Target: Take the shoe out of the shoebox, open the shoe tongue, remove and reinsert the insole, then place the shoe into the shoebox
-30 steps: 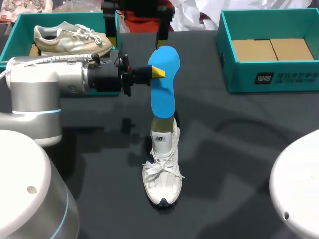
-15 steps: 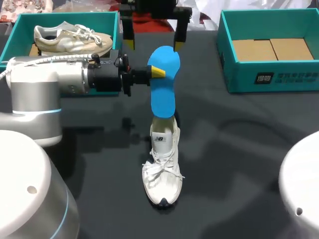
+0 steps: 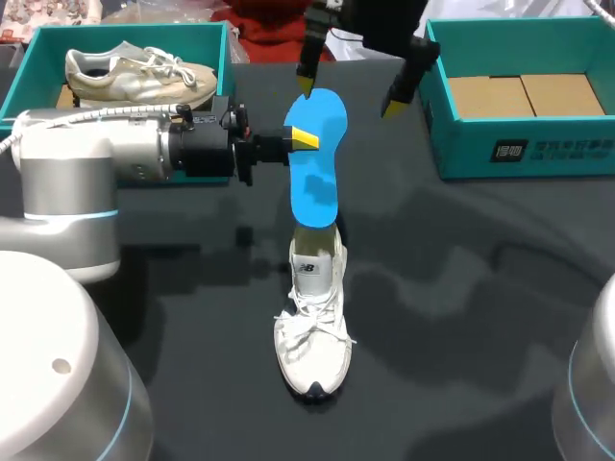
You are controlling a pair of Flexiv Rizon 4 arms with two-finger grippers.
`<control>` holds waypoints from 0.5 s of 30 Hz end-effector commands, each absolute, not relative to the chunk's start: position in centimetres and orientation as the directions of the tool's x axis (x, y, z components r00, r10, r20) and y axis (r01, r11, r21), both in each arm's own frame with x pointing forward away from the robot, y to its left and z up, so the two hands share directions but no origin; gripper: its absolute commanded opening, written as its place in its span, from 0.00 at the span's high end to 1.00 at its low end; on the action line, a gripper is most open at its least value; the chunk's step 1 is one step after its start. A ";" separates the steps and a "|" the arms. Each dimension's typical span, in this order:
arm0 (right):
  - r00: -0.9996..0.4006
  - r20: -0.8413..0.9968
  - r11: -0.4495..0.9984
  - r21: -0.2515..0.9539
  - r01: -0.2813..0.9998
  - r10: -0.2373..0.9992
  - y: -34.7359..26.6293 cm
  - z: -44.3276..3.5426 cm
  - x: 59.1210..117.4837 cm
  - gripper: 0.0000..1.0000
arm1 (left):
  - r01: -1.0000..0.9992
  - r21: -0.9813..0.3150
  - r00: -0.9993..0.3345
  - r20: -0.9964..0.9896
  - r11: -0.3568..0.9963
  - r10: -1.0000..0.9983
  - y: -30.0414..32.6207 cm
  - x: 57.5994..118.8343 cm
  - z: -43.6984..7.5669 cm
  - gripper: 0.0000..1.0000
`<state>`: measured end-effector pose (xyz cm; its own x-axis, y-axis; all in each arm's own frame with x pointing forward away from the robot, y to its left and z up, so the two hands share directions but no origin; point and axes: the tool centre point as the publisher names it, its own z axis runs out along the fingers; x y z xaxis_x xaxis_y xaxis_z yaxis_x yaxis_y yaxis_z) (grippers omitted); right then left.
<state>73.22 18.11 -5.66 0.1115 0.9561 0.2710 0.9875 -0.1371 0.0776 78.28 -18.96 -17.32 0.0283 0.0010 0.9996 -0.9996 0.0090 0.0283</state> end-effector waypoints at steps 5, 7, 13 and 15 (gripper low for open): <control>0.092 0.737 -0.168 0.029 0.985 0.669 14.0 -8.0 72.8 0.00 | -1.000 0.028 0.028 1.000 0.010 -0.001 -19.0 78.3 -17.3 1.00; 0.087 0.768 -0.166 0.025 0.986 0.634 13.8 -8.3 72.8 0.00 | -1.000 0.028 0.028 1.000 0.010 -0.001 -19.0 78.3 -17.3 1.00; 0.065 0.852 -0.157 0.020 0.987 0.520 13.1 -9.4 72.7 0.00 | -1.000 0.028 0.028 1.000 0.010 -0.001 -19.0 78.3 -17.3 1.00; 0.064 0.869 -0.154 0.015 0.988 0.492 12.9 -9.9 72.7 0.00 | -1.000 0.028 0.028 1.000 0.010 -0.001 -19.0 78.3 -17.3 1.00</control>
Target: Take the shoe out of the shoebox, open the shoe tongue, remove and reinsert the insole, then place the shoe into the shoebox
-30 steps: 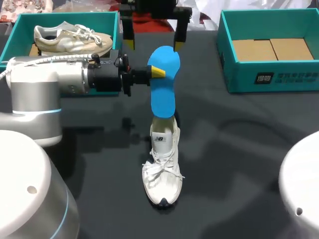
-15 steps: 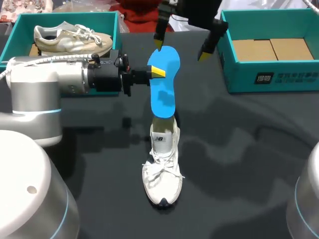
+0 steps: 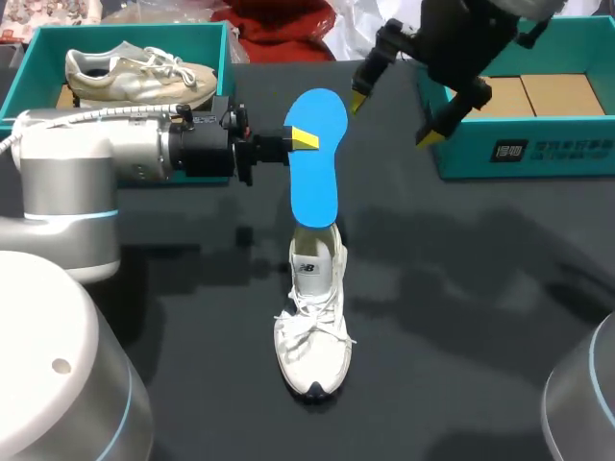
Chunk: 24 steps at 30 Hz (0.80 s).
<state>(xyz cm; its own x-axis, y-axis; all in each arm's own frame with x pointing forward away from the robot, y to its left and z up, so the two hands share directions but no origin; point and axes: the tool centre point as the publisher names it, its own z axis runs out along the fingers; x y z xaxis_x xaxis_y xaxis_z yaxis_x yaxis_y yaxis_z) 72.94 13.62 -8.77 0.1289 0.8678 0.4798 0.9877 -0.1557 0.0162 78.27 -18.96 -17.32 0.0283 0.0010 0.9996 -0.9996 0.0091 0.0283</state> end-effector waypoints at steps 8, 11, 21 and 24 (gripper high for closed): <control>0.029 0.934 -0.133 0.020 0.991 0.355 12.6 -11.4 72.7 0.00 | -1.000 0.028 0.028 1.000 0.010 -0.001 -19.0 78.3 -17.3 1.00; 0.025 0.950 -0.130 0.017 0.991 0.312 12.5 -11.9 72.8 0.00 | -1.000 0.028 0.028 1.000 0.010 -0.001 -19.0 78.3 -17.3 1.00; 0.000 0.974 -0.123 0.029 0.992 0.229 12.6 -13.4 73.0 0.00 | -1.000 0.028 0.028 1.000 0.010 -0.001 -19.0 78.3 -17.3 1.00; -0.005 0.980 -0.117 0.029 0.993 0.201 12.8 -13.9 73.0 0.00 | -1.000 0.028 0.028 1.000 0.010 -0.001 -19.0 78.3 -17.3 1.00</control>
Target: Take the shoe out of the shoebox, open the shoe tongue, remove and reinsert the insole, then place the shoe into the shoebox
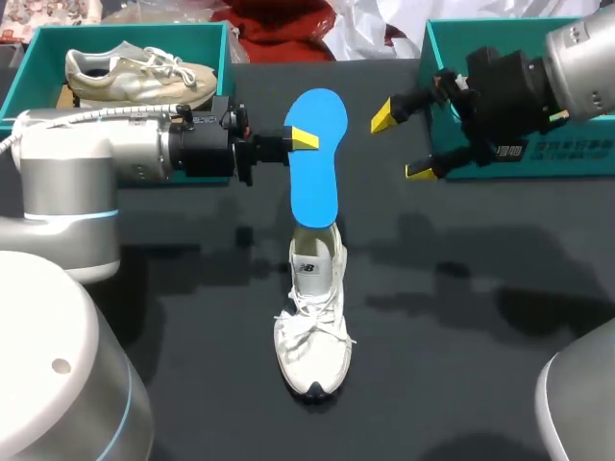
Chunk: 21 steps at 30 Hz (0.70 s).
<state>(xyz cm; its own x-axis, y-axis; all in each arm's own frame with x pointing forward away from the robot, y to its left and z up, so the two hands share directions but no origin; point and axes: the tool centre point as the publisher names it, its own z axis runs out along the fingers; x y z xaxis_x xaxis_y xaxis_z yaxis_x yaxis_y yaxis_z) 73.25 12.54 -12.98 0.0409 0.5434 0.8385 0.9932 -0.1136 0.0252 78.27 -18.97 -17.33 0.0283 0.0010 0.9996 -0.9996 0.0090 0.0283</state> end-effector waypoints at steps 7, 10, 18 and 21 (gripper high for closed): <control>-0.007 0.985 -0.108 0.026 0.994 0.173 13.5 -14.5 73.2 0.00 | -1.000 0.028 0.028 1.000 0.010 -0.001 -19.0 78.3 -17.3 1.00; -0.009 0.986 -0.107 0.027 0.994 0.167 13.6 -14.6 73.2 0.00 | -1.000 0.028 0.028 1.000 0.010 -0.001 -19.0 78.3 -17.3 1.00; -0.004 0.989 -0.111 0.021 0.994 0.151 13.7 -15.1 73.3 0.00 | -1.000 0.028 0.028 1.000 0.010 -0.001 -19.0 78.3 -17.3 1.00; 0.000 0.990 -0.108 0.015 0.994 0.141 13.7 -15.3 73.4 0.00 | -1.000 0.028 0.028 1.000 0.010 -0.001 -19.0 78.3 -17.3 1.00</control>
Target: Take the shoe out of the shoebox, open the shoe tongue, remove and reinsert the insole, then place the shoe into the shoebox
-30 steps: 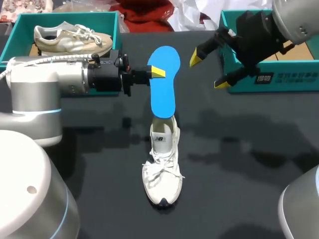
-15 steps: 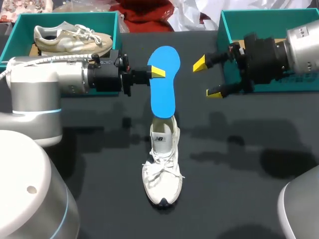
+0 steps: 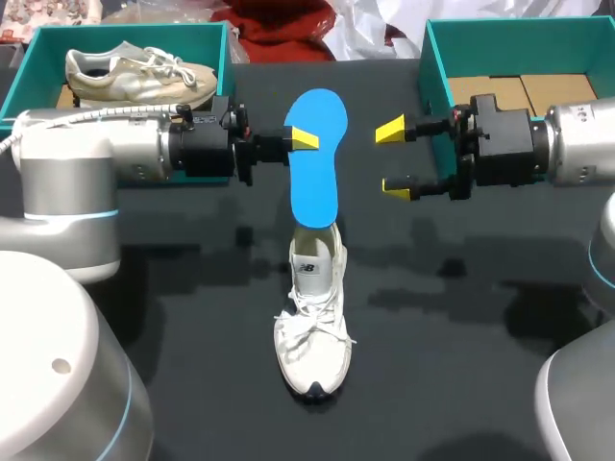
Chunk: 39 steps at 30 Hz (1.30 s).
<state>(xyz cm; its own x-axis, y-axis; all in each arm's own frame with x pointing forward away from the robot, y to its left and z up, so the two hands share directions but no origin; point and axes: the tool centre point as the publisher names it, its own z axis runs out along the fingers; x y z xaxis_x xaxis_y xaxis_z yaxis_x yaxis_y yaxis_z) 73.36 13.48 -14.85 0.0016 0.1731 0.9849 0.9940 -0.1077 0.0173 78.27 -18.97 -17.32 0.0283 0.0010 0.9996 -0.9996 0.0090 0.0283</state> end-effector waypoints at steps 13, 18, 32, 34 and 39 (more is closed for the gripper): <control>0.013 0.996 -0.109 -0.003 0.994 0.086 13.4 -16.0 73.8 0.00 | -0.978 -0.206 -0.205 0.978 -0.037 -0.025 -18.2 78.1 -16.8 1.00; 0.013 0.996 -0.109 -0.003 0.994 0.086 13.4 -16.0 73.8 0.00 | -0.871 -0.488 -0.486 0.872 -0.048 -0.057 -17.8 76.7 -15.5 1.00; 0.013 0.996 -0.109 -0.003 0.994 0.086 13.4 -16.0 73.8 0.00 | -0.726 -0.686 -0.682 0.727 -0.050 -0.078 -17.7 75.6 -14.8 1.00; 0.013 0.996 -0.109 -0.003 0.994 0.086 13.4 -16.0 73.8 0.00 | -0.617 -0.785 -0.782 0.619 -0.044 -0.078 -17.4 74.6 -13.8 1.00; 0.013 0.996 -0.109 -0.003 0.994 0.086 13.4 -16.0 73.8 0.00 | -0.346 -0.938 -0.934 0.345 -0.007 -0.092 -17.3 73.1 -12.7 1.00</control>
<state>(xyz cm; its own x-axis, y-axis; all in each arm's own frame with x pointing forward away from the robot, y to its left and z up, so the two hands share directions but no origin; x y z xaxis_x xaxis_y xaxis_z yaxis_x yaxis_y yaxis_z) 73.79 13.28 -15.93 0.0114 0.0841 0.9964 0.9942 -0.1073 -0.0023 74.58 -17.95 -13.21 -0.7664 -0.0715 0.6384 -0.6383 -0.0268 -0.7693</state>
